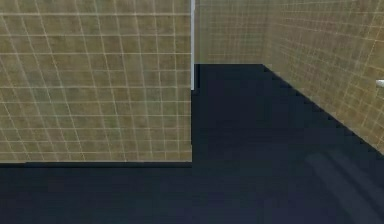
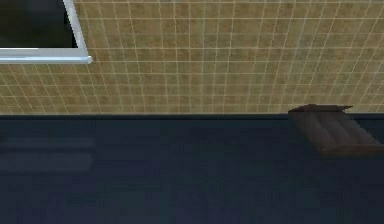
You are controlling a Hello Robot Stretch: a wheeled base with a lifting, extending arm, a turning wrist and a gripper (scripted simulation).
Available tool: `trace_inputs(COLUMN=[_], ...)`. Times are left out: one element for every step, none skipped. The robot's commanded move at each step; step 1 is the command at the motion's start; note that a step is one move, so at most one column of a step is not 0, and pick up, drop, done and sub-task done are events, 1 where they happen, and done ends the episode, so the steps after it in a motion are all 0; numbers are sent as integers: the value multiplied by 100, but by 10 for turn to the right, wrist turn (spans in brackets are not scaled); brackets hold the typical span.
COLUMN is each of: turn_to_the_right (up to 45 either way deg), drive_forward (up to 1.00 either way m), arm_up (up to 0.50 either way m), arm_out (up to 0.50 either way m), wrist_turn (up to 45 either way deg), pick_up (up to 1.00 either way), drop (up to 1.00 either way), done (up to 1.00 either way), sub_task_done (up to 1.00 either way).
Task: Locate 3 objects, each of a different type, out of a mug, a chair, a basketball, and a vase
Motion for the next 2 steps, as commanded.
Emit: trace_inputs(turn_to_the_right=[-420,-30], drive_forward=[0,0], arm_up=[0,0], arm_out=[0,0], wrist_turn=[0,0], pick_up=[0,0], drop=[0,0], done=[0,0], sub_task_done=[0,0])
